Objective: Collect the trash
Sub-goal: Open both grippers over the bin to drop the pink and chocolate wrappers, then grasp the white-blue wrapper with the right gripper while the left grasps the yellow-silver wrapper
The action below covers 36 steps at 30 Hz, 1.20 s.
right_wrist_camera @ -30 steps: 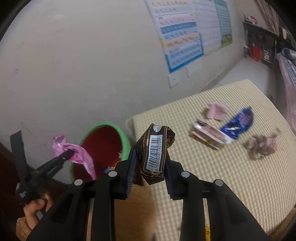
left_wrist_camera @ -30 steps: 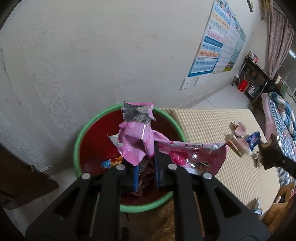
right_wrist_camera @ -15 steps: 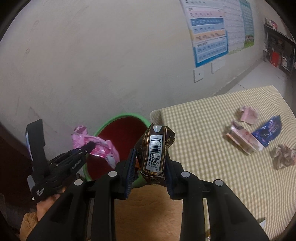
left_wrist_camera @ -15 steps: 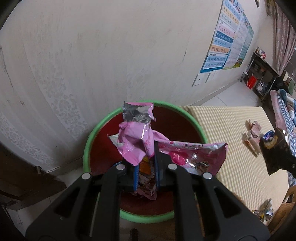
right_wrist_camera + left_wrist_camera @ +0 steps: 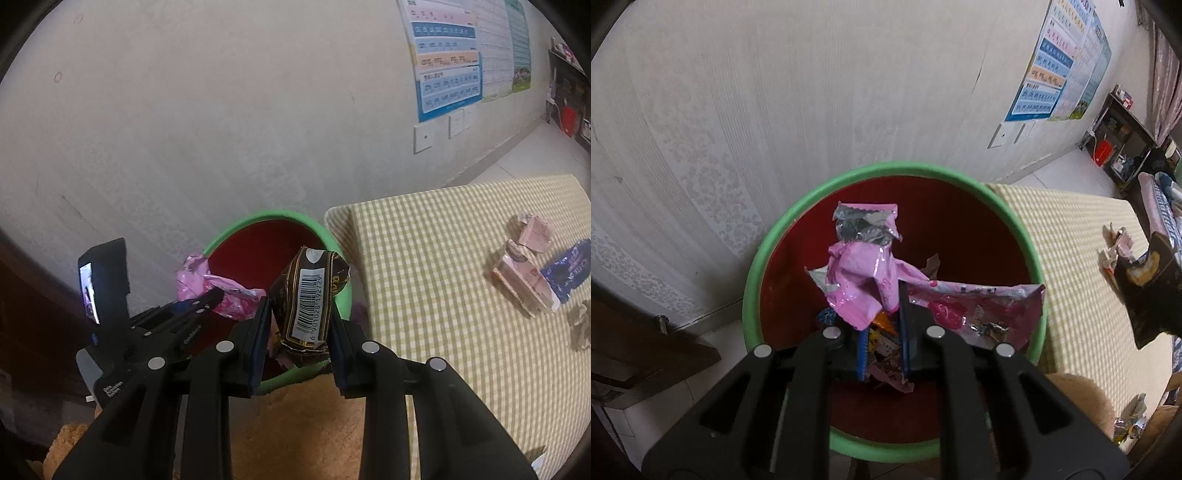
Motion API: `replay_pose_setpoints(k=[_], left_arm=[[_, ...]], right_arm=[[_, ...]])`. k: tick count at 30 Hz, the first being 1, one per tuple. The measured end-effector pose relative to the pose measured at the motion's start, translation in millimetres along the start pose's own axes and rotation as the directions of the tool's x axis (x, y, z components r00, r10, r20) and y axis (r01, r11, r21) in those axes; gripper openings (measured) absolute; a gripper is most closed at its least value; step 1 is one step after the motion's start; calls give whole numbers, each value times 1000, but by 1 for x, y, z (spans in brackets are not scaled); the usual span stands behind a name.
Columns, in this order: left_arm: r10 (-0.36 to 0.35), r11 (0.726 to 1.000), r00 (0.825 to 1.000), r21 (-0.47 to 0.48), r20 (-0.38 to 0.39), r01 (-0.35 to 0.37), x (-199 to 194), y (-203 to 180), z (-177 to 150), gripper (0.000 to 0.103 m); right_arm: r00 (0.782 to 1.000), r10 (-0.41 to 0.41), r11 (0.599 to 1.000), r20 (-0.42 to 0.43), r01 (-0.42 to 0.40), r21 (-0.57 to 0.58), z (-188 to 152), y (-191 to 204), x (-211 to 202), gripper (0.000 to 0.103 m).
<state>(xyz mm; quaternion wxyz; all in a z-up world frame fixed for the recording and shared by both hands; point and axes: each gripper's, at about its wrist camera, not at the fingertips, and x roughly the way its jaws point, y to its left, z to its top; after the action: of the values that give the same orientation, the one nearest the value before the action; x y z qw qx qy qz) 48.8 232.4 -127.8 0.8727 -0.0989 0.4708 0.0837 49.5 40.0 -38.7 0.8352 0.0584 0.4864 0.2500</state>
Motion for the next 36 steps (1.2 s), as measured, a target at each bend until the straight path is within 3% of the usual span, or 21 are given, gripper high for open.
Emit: replay_pose_setpoints(k=[9, 11, 12, 13, 17, 20, 25, 29, 32, 36], left_arm=[[19, 1000, 999, -20, -34, -20, 12, 6, 0, 19], [24, 999, 999, -31, -38, -25, 12, 9, -1, 35], [26, 999, 999, -43, -32, -27, 12, 11, -2, 59], [26, 998, 999, -52, -20, -27, 10, 13, -3, 66], [36, 997, 999, -62, -17, -37, 8, 16, -7, 70], [35, 998, 999, -60, -21, -36, 8, 13, -10, 71], [19, 999, 999, -40, -27, -20, 7, 3, -11, 72], [-1, 1000, 1000, -20, -16, 1, 0, -11, -11, 73], [-22, 1000, 1000, -10, -10, 22, -6, -22, -11, 73], [-66, 997, 998, 33, 12, 66, -19, -52, -9, 73]], right_arm=[[999, 43, 999, -23, -43, -22, 10, 12, 17, 29], [998, 59, 998, -32, -59, -25, 13, 15, 23, 31], [997, 68, 997, -36, -68, -26, 14, 17, 26, 37], [997, 72, 997, -39, -73, -27, 14, 18, 28, 42], [996, 88, 996, -29, -88, -26, 12, 19, 28, 54], [997, 71, 997, -25, -72, -16, 6, 9, 20, 55], [999, -4, 999, -34, 6, 37, -8, -36, -6, 61], [987, -144, 983, -66, 150, 101, -27, -97, -39, 62], [970, -221, 953, -98, 236, 188, -53, -144, -72, 73], [926, -342, 898, -160, 372, 233, -106, -188, -105, 74]])
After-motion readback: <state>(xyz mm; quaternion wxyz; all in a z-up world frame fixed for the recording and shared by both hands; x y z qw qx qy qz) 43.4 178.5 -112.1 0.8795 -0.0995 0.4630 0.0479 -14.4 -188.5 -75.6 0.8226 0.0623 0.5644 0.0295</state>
